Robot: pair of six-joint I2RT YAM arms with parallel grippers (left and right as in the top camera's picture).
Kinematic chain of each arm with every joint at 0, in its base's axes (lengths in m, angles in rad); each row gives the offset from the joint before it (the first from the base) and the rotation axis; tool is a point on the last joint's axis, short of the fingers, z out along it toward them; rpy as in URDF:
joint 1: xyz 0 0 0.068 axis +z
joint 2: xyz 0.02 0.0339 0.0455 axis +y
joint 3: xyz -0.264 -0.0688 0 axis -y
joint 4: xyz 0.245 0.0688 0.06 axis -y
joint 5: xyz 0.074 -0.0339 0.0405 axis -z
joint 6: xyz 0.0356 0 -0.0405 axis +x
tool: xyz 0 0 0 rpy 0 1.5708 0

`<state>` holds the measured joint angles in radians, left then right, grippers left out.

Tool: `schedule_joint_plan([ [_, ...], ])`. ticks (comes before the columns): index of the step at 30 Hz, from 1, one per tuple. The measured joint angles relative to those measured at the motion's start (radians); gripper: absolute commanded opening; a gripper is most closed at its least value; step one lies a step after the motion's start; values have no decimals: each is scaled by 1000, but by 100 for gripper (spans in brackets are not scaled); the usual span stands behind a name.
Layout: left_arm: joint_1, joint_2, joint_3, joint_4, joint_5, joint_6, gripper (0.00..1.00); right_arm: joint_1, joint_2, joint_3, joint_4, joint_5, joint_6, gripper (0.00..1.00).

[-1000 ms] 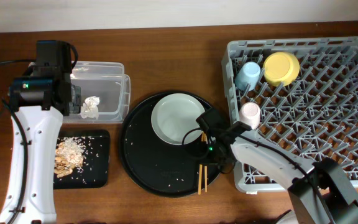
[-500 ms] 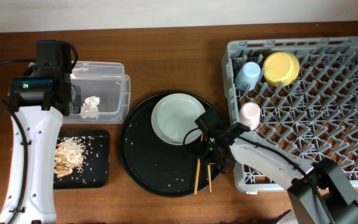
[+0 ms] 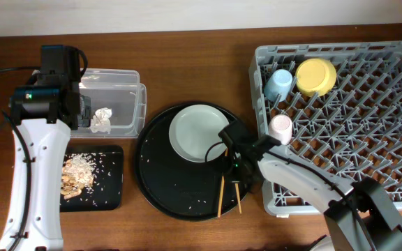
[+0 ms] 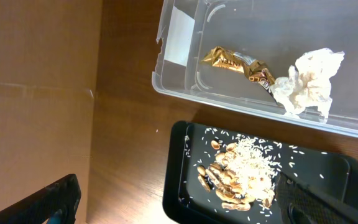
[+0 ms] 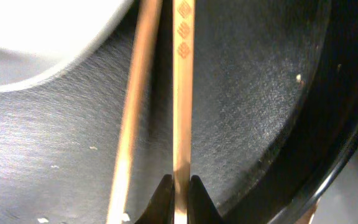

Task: Sort waste into correct bins and load items into the dishwasher rack
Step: 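Insert the chopstick upright into the dish rack with the right gripper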

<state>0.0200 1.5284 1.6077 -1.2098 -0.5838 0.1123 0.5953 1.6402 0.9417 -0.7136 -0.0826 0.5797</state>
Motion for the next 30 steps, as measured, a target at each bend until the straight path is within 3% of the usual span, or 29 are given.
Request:
schedule_joint_plan([
  [3, 0, 0, 0, 1, 0, 0, 99, 0, -11, 150, -100, 5, -14, 4],
  [9, 0, 0, 0, 1, 0, 0, 99, -15, -30, 447, -467, 137, -84, 4],
  [13, 0, 0, 0, -2, 0, 0, 99, -159, -33, 600, -629, 200, -174, 4],
  [22, 0, 0, 0, -1, 0, 0, 99, -616, -33, 629, -674, 185, -386, 4],
  [30, 0, 0, 0, -1, 0, 0, 99, -659, -4, 584, -612, 192, -538, 5],
])
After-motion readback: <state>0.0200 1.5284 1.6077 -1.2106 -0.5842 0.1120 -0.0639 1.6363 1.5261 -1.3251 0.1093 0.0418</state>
